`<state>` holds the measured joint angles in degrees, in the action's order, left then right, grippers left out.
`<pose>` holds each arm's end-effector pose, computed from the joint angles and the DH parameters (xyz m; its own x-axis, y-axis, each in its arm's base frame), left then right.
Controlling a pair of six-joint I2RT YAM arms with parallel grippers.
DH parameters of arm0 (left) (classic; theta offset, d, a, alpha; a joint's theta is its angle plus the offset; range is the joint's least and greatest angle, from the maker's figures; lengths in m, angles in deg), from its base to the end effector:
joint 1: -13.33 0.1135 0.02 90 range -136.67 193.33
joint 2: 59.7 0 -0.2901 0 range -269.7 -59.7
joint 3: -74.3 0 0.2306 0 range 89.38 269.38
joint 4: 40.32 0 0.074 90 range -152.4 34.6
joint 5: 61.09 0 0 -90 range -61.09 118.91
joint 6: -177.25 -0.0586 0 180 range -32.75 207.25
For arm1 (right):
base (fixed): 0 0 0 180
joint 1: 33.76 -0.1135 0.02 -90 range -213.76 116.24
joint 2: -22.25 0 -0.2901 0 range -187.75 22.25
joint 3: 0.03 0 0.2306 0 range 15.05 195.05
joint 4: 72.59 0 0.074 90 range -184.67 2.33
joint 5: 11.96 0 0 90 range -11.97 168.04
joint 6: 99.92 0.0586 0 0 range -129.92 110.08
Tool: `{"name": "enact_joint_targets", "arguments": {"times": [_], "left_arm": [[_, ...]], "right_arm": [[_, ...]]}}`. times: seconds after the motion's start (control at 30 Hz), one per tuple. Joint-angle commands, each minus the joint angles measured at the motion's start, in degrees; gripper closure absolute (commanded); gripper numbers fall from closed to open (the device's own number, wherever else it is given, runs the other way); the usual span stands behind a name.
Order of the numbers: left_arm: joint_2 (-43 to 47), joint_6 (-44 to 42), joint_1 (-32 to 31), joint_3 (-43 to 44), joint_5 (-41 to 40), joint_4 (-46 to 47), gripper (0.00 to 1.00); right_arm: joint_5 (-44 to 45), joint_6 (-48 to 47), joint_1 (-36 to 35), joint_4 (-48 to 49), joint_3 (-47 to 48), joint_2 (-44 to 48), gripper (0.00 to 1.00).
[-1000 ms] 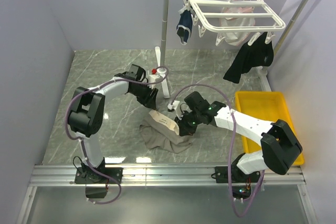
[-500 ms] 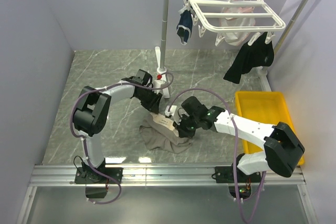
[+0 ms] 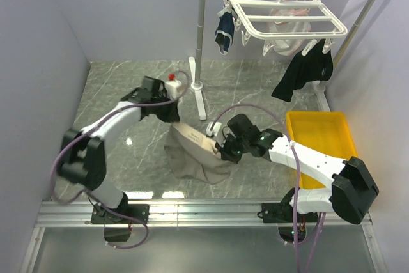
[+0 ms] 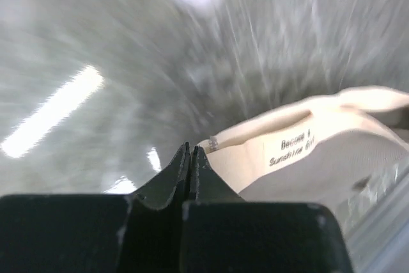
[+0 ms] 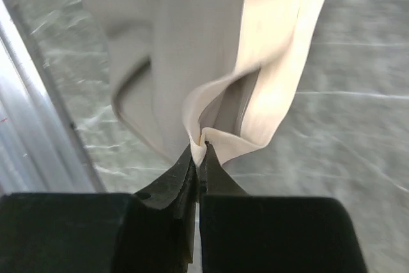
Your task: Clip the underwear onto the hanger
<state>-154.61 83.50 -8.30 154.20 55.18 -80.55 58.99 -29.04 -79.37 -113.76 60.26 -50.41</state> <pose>0.3062 -0.1493 0.2388 -0.7251 0.3506 -0.5927 0.6139 0.7192 -0.3256 0.1512 0.1818 0.2370 -0.2659 -0.7142 -0.6475 -0.9507 0.3055 0.0534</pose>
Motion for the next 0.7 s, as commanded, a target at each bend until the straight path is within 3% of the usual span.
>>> {"name": "enact_joint_targets", "arguments": {"times": [0.0,0.17,0.33,0.5,0.67], "left_arm": [[12.52,2.52,2.2,0.92,-3.74,4.75,1.0],[20.2,3.04,2.56,1.19,-8.32,6.07,1.0],[25.73,3.4,2.56,0.49,-9.13,3.71,1.0],[35.56,3.05,2.56,-2.15,-9.03,1.51,1.0],[40.85,1.64,2.47,-0.92,-10.26,-10.08,1.0]], "right_arm": [[1.73,-1.1,4.63,0.78,6.27,2.17,1.0],[0.42,-1.36,11.67,-1.77,12.79,2.88,1.0],[-2.47,-2.68,12.03,-6.07,16.4,4.28,1.0],[-14.92,-4.43,11.94,-11.96,15.35,7.09,1.0],[-26.03,-7.87,11.15,-17.24,14.82,8.42,1.0]]}}
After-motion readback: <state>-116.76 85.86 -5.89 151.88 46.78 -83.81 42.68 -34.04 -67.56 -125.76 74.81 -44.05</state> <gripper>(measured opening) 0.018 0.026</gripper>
